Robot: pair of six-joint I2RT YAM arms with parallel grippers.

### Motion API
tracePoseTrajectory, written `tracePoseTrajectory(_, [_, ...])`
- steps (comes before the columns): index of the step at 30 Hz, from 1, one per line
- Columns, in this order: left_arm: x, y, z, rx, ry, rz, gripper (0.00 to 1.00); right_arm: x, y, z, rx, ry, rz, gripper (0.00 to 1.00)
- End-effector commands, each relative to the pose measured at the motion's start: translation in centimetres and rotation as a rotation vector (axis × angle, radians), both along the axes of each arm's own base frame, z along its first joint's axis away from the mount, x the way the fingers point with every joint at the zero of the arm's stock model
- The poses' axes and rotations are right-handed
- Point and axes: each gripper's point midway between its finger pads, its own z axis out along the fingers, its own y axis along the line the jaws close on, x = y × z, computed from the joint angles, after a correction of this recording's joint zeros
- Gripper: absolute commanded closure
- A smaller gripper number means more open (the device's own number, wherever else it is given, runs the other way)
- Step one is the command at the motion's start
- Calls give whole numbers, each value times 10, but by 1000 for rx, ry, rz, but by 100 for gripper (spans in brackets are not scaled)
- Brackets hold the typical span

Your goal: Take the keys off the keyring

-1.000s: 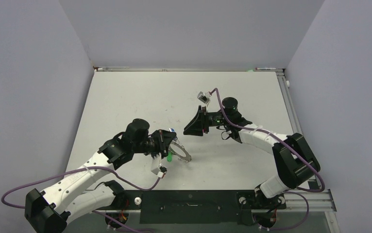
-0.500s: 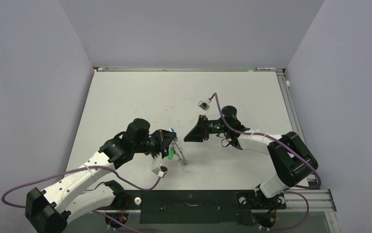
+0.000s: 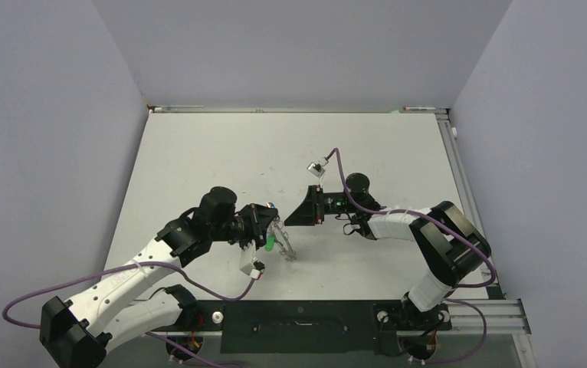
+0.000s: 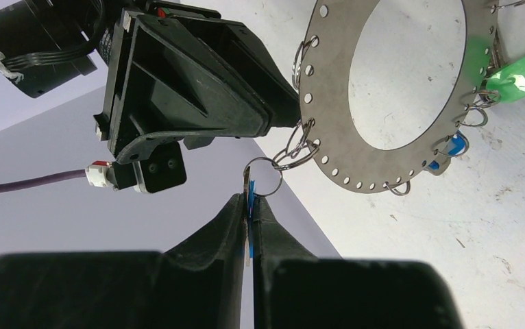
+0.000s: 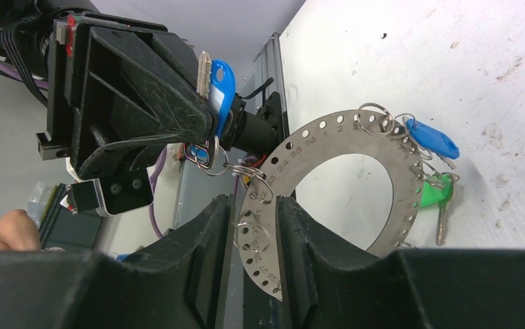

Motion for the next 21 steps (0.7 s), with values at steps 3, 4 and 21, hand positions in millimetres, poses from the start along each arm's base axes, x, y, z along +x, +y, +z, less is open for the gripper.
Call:
tracePoseTrajectory(3, [6,-8,35,-74,-60,-6,100,-4,8,9,45,-43,10,74])
tracePoseTrajectory(4, [6,-8,36,-75,-60,-5,100,-4,9,9,46,-40,10,75])
tracePoseTrajectory(21, [5,-10,35,-81,-56,-12,100,2,14,2,41,27,-2,76])
